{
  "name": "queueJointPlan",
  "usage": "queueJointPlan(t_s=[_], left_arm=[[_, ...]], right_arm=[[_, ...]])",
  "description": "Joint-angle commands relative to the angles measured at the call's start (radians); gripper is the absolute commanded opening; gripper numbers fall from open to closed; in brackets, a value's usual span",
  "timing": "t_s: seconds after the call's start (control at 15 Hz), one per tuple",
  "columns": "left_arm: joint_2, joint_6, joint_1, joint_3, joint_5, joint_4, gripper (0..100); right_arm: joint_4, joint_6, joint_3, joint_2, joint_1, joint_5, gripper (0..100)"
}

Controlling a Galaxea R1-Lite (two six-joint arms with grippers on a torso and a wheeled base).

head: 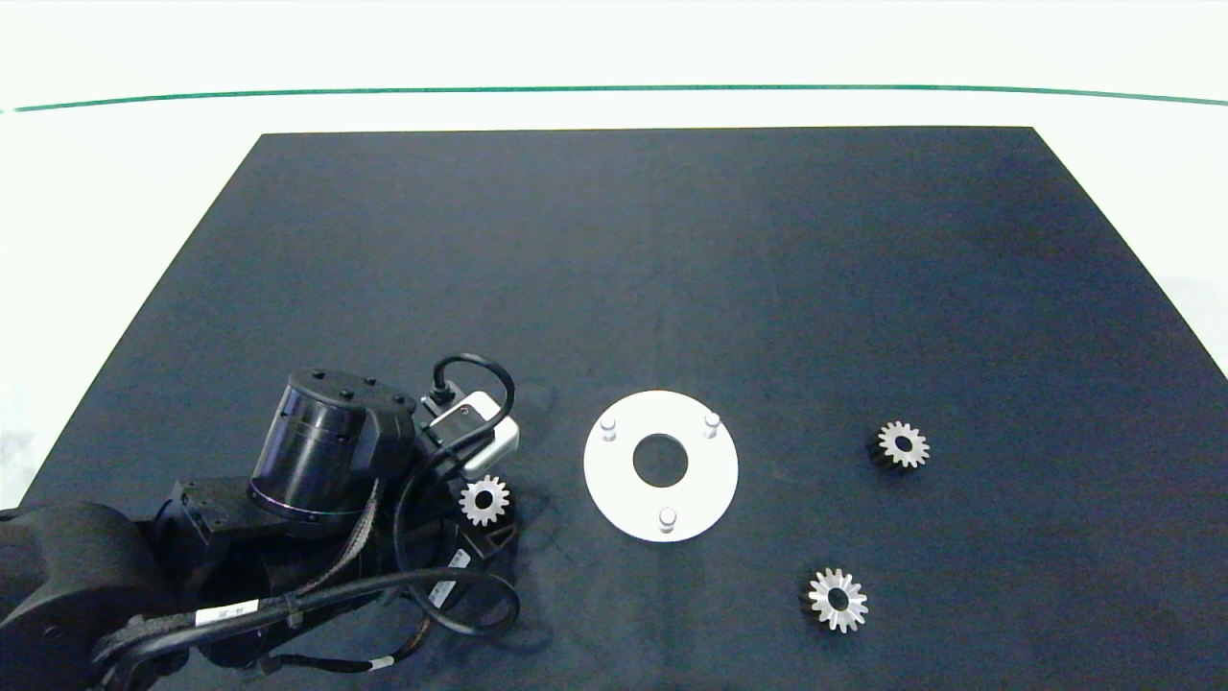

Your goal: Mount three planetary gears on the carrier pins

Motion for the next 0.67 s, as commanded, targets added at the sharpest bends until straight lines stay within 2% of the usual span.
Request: queueJointPlan(t_s=[0.07, 0.67], left_arm=[[-0.001, 0.002, -0.002, 0.0, 0.001, -0.002, 59], [0.005, 0.002, -0.004, -0.002, 0.001, -0.002, 41]], right_arm=[[0.003, 0.0, -0.001, 0.002, 0.001, -0.001, 100], [-0.002, 0.0, -0.002, 0.009, 0.001, -0.001, 100]])
